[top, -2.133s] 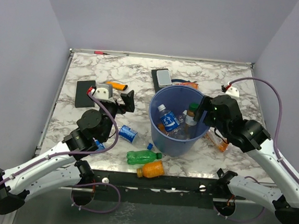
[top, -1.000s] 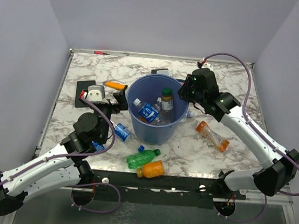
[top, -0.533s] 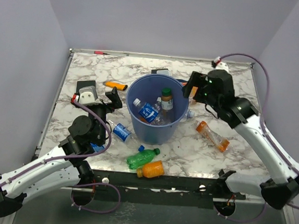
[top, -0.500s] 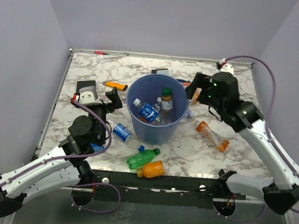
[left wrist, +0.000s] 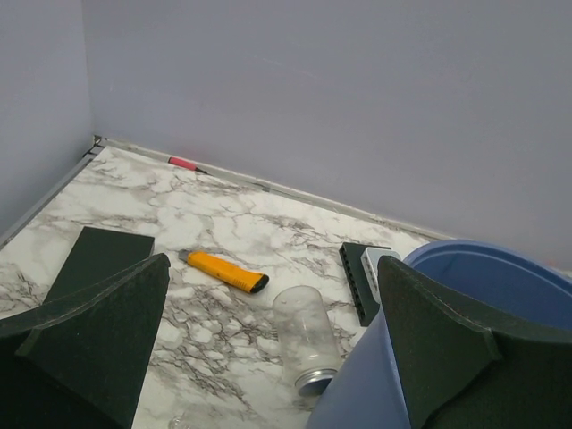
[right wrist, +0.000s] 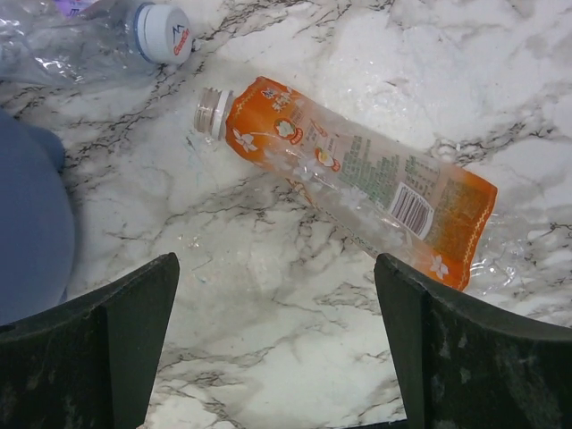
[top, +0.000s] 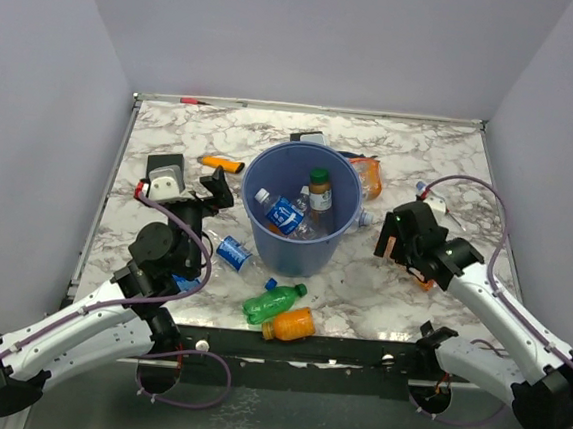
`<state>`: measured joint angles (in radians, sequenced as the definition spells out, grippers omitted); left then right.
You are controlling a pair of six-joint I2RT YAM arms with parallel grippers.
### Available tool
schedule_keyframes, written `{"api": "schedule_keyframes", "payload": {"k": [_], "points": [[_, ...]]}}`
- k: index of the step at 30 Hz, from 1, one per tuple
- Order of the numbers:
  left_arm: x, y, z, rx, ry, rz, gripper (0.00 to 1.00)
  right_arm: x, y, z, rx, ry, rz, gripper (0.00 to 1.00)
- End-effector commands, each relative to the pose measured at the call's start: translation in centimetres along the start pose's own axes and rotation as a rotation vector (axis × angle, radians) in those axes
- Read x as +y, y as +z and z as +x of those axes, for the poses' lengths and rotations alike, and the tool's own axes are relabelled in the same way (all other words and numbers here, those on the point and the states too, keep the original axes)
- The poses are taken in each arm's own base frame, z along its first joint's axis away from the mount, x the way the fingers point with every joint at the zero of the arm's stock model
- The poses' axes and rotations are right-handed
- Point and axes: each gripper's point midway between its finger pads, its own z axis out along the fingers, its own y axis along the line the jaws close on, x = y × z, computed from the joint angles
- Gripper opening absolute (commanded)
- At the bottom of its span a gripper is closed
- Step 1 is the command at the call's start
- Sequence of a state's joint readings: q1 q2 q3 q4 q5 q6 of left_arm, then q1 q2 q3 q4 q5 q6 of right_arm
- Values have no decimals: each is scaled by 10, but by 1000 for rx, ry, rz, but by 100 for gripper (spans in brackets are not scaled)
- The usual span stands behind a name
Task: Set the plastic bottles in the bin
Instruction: Pick up the plastic bottle at the center of the board.
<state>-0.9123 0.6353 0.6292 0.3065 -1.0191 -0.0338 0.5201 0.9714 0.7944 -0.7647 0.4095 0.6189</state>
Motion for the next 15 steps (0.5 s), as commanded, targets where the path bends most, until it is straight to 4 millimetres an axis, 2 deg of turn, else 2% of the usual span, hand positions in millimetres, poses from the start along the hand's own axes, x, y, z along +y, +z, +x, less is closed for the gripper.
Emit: {"api": "schedule_keyframes", "payload": {"k": [1, 4, 10, 12, 15], "points": [[-10, -1, 4, 13, -10, 44, 99, 0, 19, -4, 30, -37, 44, 95], [-13, -1, 4, 16, -12, 61, 99, -8, 42, 4, 103, -37, 86, 95], [-16, -1, 5, 19, -13, 78, 99, -13, 78, 8, 170, -20, 102, 93], [-17, -1, 5, 23, -12, 84, 99, -13, 87, 9, 193, 7, 82, 87], [-20, -1, 6, 26, -14, 95, 99, -6, 96, 3, 199, 72, 15, 68]]}}
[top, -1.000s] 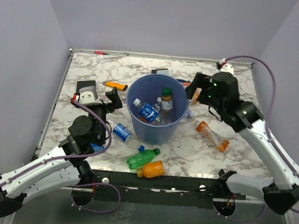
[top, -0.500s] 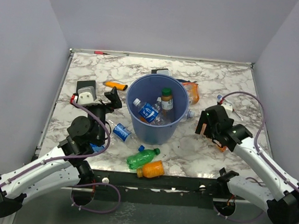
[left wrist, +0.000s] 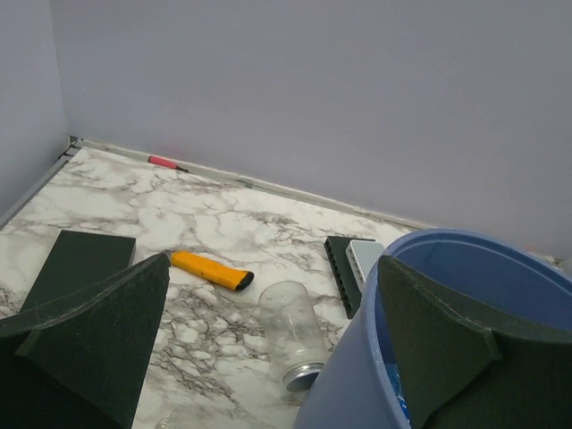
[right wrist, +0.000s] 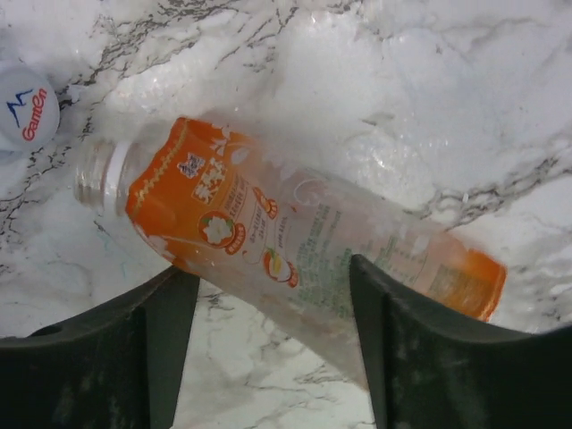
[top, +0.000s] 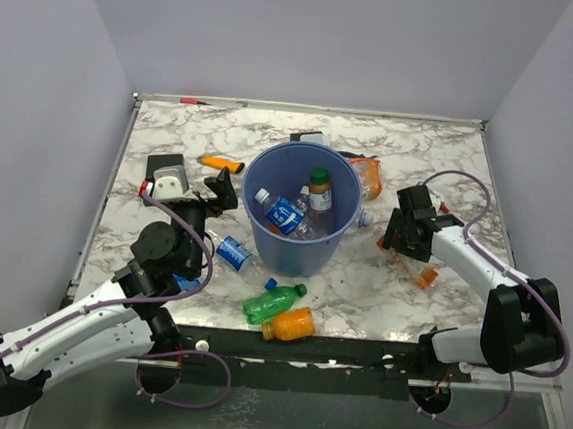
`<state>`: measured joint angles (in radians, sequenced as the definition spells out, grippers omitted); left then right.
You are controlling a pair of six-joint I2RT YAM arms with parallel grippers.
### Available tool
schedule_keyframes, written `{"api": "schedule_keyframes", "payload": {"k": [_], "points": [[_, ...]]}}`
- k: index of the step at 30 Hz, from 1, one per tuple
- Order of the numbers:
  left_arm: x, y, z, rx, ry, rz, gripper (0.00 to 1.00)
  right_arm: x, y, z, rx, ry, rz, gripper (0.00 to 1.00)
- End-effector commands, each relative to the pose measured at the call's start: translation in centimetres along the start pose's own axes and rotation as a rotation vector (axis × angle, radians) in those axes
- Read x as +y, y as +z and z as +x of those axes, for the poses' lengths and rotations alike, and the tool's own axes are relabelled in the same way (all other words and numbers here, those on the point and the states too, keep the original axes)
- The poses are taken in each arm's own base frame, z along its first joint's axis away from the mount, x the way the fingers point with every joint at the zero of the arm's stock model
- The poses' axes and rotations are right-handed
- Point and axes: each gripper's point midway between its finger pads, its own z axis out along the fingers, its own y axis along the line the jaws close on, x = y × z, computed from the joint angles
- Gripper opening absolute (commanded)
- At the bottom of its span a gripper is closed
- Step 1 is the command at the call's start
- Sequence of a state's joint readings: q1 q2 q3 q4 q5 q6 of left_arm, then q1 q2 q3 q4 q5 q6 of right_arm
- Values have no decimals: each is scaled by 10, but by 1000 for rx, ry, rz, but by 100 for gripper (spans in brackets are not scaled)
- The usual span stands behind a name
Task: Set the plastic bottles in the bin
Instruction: Pick up the plastic bottle at the center of the board.
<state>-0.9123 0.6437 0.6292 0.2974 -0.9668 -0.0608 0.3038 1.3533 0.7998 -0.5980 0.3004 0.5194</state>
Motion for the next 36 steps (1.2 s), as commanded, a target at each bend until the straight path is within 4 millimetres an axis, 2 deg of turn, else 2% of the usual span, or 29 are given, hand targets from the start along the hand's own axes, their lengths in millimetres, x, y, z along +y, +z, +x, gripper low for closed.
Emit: {"api": "schedule_keyframes", "payload": {"k": [1, 3, 6, 9, 11, 12, 13, 15, 18, 23, 28, 30, 34, 36], "points": [[-10, -1, 2, 15, -2, 44, 99, 24, 5, -22, -17, 70, -151, 61], [-10, 0, 3, 17, 0, 47, 99, 31, 3, -31, -22, 97, -182, 53], [-10, 0, 4, 19, 5, 46, 99, 39, -4, -46, -54, 148, -218, 47], [-10, 0, 5, 21, 9, 44, 99, 39, -10, -58, -85, 243, -251, 44], [-11, 0, 6, 22, 11, 46, 99, 39, -12, -62, -99, 303, -283, 45], [-11, 0, 6, 22, 12, 45, 99, 40, -13, -63, -106, 314, -296, 48], [-12, 1, 7, 24, 14, 47, 99, 41, -13, -63, -108, 308, -303, 56], [-12, 1, 7, 25, 15, 48, 99, 40, -12, -59, -89, 278, -298, 73], [-14, 1, 8, 28, 17, 55, 99, 34, -12, -48, -68, 192, -284, 89], [-18, 2, 11, 36, 21, 71, 99, 21, -6, -15, 30, 148, -232, 100], [-19, 2, 13, 43, 19, 75, 99, 17, 9, 14, 106, 155, -216, 100], [-19, 2, 13, 43, 18, 73, 99, 23, 13, 25, 142, 166, -248, 99], [-18, 1, 13, 44, 17, 72, 99, 31, 19, 37, 177, 182, -291, 90], [-19, 2, 13, 44, 18, 73, 99, 34, 21, 39, 184, 186, -308, 81]]}}
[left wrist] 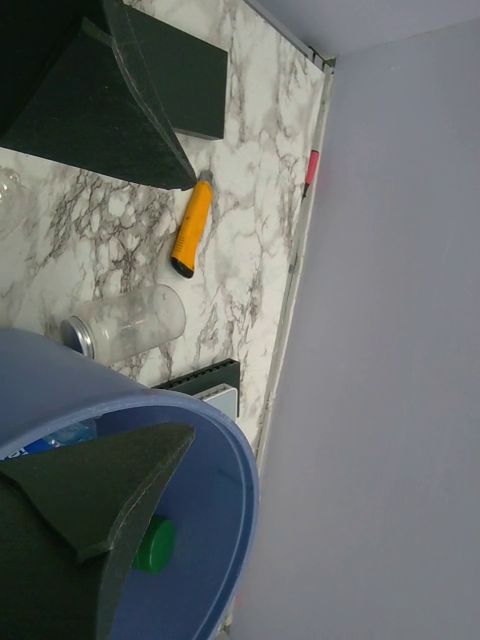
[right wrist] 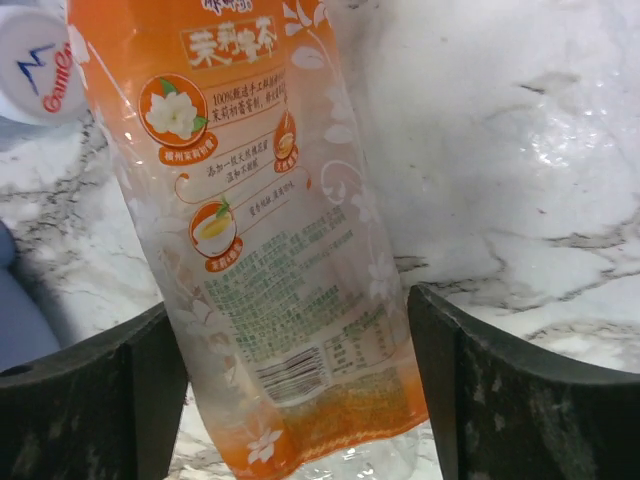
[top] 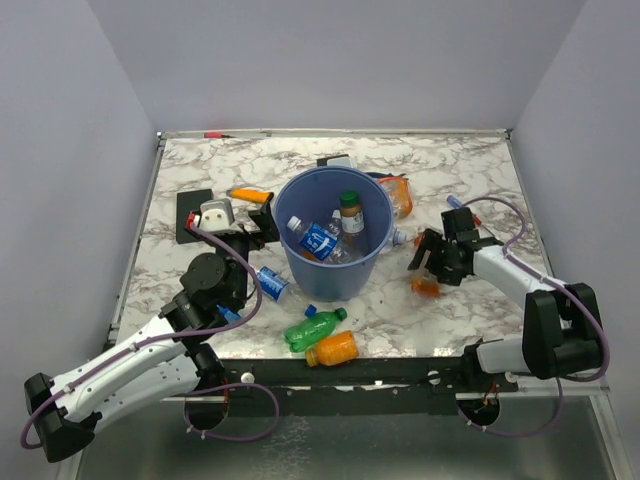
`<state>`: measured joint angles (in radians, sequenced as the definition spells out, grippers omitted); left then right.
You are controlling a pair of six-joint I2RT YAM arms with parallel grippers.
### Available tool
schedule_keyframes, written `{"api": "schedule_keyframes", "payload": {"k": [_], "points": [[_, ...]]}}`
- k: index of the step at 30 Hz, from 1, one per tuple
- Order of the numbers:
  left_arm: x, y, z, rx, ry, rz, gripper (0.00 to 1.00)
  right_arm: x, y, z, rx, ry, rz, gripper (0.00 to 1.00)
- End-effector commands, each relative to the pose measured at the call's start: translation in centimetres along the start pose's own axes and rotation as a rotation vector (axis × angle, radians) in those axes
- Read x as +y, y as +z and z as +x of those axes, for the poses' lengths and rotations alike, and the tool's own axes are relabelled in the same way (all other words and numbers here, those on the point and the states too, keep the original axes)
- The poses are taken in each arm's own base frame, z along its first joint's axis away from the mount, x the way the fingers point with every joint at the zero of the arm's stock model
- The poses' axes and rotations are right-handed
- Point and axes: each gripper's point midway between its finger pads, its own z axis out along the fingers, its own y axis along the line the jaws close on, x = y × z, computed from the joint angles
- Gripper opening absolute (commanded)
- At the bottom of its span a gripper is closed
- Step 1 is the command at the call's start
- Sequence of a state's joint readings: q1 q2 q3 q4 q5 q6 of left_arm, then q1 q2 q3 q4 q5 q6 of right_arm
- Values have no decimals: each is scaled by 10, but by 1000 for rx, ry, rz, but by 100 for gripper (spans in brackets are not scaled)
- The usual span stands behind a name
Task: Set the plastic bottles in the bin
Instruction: Pick up the plastic bottle at the center of the board.
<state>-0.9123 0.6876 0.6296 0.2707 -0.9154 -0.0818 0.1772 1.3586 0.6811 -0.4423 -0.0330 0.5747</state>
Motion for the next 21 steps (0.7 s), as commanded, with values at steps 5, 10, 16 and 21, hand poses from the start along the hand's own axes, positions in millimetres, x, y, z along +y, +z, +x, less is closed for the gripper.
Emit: {"api": "schedule_keyframes", "payload": {"k": [5, 10, 16, 21], "points": [[-5, 0, -4, 1, -9, 22, 99, 10, 16, 17, 58, 20, -78, 54], [-4, 0, -3, 1, 0, 13, 99, 14, 11, 10, 4, 21, -110, 36], [-4, 1, -1, 4, 13, 7, 99, 36, -55, -44, -254, -5, -188, 32], [4, 1, -9, -21, 7, -30, 99, 56, -146, -89, -520, -97, -282, 30]]}}
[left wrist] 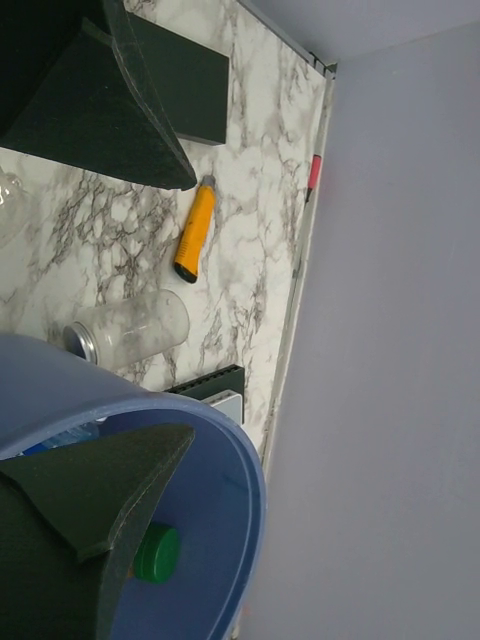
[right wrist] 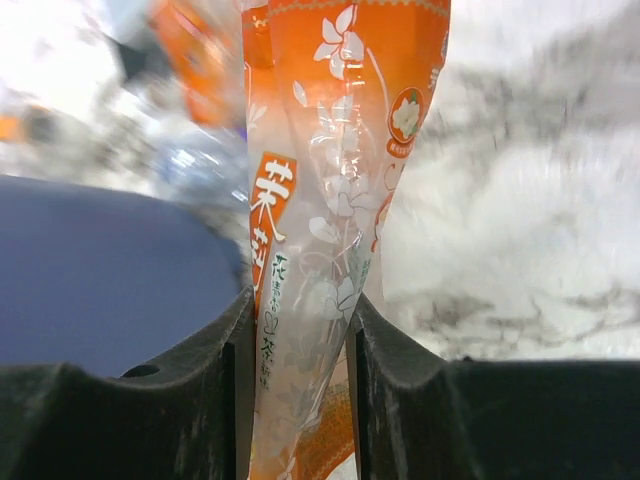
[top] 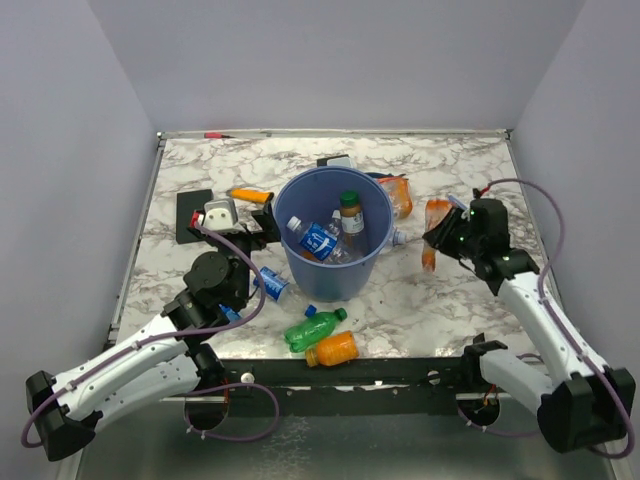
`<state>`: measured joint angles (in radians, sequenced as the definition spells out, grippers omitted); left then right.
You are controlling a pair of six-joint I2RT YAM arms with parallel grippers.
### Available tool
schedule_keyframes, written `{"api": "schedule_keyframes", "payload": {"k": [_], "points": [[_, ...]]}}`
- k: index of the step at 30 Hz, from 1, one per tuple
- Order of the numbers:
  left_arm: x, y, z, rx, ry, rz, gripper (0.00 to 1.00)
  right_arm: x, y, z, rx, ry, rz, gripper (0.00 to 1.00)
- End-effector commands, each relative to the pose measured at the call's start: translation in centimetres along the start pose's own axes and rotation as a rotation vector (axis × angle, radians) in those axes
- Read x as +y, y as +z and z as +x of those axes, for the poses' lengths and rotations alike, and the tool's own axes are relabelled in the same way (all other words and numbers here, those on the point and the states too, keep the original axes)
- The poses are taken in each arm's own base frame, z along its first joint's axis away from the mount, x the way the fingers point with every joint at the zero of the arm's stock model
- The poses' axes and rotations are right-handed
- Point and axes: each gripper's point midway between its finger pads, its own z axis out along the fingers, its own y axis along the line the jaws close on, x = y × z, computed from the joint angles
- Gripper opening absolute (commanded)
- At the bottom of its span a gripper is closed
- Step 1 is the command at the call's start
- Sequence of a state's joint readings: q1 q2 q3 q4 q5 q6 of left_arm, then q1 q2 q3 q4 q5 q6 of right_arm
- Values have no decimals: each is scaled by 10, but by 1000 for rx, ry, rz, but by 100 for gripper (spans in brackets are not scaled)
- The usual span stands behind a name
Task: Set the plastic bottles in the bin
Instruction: Pick up the plastic bottle at the center of the board, then place the plastic bottle in the trash bin.
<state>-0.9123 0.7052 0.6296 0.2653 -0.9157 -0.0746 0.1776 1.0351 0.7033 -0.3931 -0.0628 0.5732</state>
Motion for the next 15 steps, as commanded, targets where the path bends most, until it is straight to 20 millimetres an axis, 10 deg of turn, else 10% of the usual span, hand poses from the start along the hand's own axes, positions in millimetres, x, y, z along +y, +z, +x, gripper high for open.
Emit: {"api": "schedule_keyframes", "payload": {"k": [1, 6, 15], "points": [[7, -2, -19, -45, -34, -32, 99, 36, -64, -64, -246, -121, -103, 30], [-21, -7, -62, -115, -189, 124, 99, 112, -151, -85, -441, -329, -520, 32], [-179, -57, -165, -138, -270, 937, 99, 191, -259, -55, -486, -524, -1144, 32]]}}
